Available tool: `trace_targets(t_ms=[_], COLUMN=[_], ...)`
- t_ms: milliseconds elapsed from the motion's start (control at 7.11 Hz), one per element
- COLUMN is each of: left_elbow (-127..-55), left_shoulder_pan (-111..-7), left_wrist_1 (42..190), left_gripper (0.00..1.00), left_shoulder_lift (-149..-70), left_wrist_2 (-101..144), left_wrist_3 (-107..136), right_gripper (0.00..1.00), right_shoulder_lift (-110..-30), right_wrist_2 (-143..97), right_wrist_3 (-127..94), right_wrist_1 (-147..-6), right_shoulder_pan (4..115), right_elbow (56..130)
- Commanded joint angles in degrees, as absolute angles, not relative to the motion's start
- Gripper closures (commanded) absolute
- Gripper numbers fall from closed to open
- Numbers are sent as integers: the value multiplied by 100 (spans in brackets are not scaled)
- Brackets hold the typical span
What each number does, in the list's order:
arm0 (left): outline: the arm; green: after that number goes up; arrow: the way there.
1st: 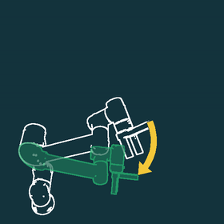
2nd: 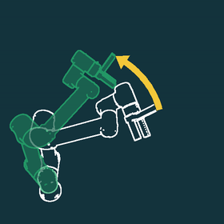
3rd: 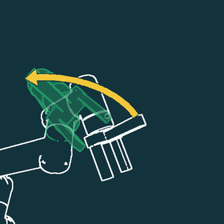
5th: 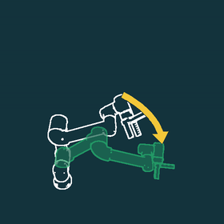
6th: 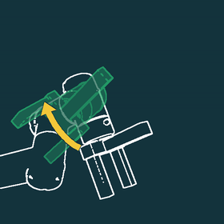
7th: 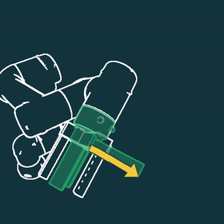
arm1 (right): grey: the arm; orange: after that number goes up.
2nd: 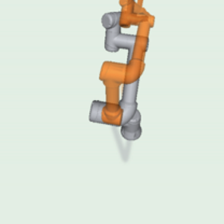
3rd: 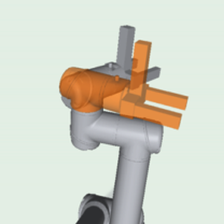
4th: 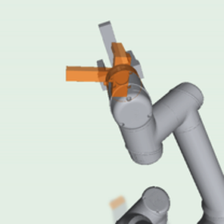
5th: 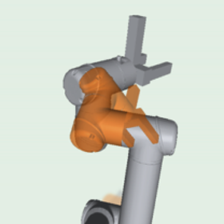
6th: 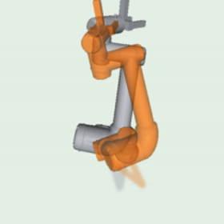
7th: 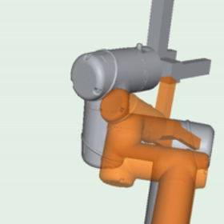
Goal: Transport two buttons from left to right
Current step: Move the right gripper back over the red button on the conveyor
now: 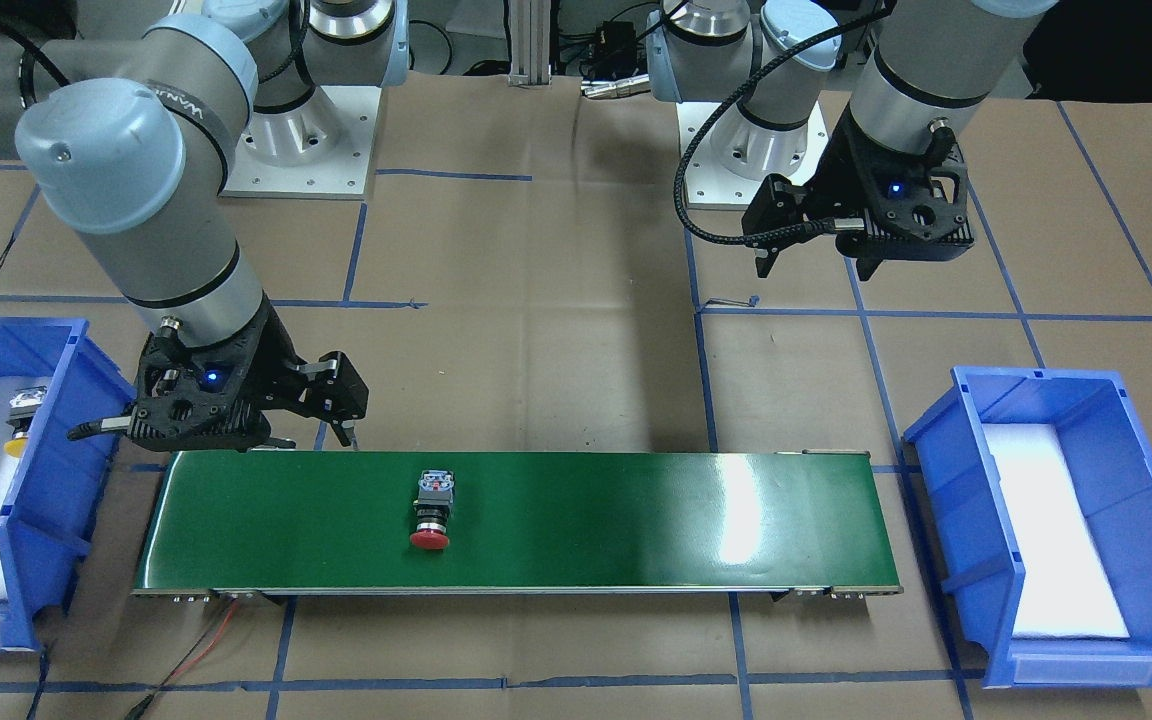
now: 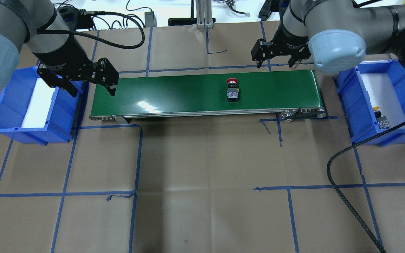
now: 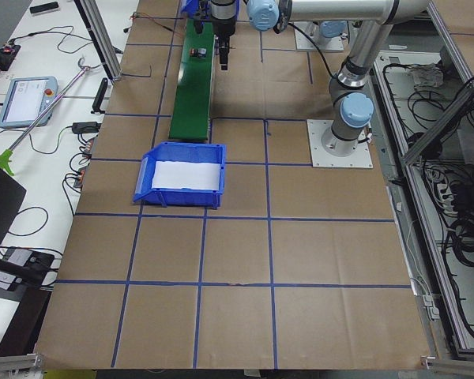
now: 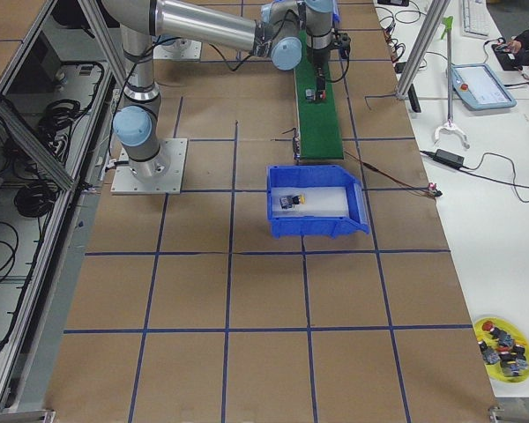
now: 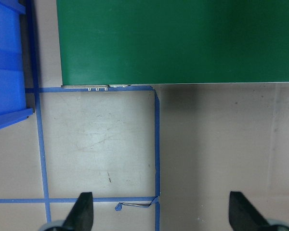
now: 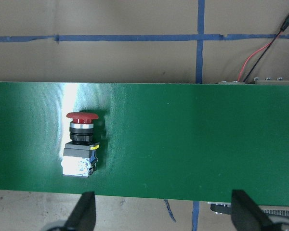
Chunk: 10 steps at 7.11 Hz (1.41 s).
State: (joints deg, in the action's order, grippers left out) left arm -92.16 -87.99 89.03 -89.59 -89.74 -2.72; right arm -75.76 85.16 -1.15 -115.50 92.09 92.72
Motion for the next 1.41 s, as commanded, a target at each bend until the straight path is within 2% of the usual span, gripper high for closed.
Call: trace_targets(t_ms=[0, 1265], left_elbow=[-9194, -9202], left_shoulder_pan=[-8807, -8807], left_wrist_1=[8903, 8903], left_gripper=[0, 0], left_shoulder_lift=[-8965, -8965], left_wrist_2=[-8974, -8974], left_wrist_3=[-272, -272], right_gripper=[0, 0], right_shoulder_lift=[-7498, -6857], right_wrist_2=[8508, 8490], right_wrist_3=[-141, -343], right_wrist_1=[-11593, -11830], right_shoulder_pan=[9211, 9176], right_elbow=[9378, 9325])
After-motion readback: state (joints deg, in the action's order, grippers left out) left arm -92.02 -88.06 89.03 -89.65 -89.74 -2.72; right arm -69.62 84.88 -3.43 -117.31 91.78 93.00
